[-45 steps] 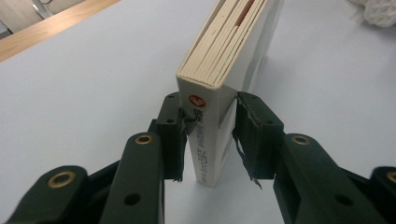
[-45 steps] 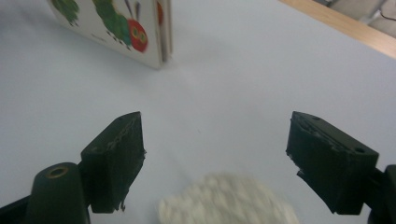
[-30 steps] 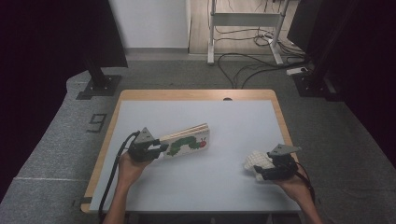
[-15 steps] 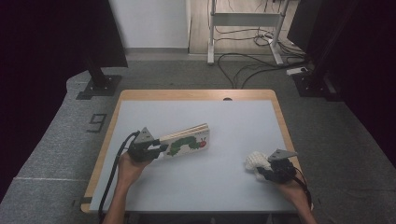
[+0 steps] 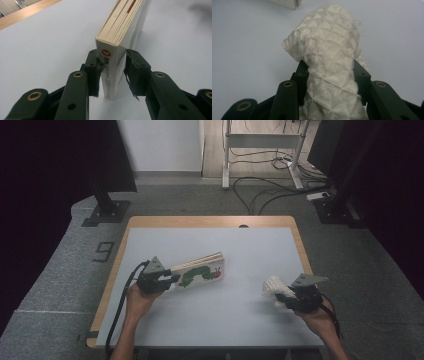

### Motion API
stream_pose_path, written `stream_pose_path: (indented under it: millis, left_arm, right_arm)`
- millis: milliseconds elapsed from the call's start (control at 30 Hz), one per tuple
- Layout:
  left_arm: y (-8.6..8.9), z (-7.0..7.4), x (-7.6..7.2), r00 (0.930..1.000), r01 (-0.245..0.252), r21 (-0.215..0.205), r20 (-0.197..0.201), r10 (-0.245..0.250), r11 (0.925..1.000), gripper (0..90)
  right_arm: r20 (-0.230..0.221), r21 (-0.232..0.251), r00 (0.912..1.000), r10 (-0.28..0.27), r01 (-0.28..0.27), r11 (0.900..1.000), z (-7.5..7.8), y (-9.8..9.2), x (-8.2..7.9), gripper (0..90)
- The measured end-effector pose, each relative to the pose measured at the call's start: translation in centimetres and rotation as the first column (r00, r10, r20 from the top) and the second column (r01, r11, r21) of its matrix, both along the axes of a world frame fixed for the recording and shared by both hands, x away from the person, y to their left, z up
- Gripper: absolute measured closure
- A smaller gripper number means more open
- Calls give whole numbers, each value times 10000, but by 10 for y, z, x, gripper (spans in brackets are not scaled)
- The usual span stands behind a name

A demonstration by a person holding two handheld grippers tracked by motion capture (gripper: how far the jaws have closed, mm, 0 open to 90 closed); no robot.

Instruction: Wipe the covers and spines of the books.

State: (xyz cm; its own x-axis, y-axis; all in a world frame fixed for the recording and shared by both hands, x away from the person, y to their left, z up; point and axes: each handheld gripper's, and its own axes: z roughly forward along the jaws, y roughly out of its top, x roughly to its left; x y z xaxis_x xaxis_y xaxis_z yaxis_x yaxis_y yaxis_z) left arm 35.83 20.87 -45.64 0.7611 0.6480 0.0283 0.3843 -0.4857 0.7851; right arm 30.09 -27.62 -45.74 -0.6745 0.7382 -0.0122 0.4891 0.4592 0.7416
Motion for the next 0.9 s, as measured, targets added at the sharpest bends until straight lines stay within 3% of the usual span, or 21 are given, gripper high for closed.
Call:
stream_pose_path:
  millis: [267, 533, 767, 900]
  left_arm:
    - [0, 0, 0, 10000, 3, 3, -21, -3, 10000, 648]
    - [0, 0, 1, 10000, 1, -9, -38, -1, 10000, 648]
    - [1, 0, 1, 10000, 4, -30, -46, -4, 10000, 648]
    - [1, 0, 1, 10000, 19, -35, -53, -19, 10000, 648]
  right_arm:
    - [33, 279, 9985, 542, -542, 9981, 9, 16, 2, 586]
    - [194, 388, 9914, 1296, -1303, 9907, 18, 44, 7, 586]
    - [285, 437, 9797, 1983, -1995, 9789, 24, 73, 11, 586]
    - [333, 469, 9686, 2465, -2479, 9677, 28, 92, 13, 585]
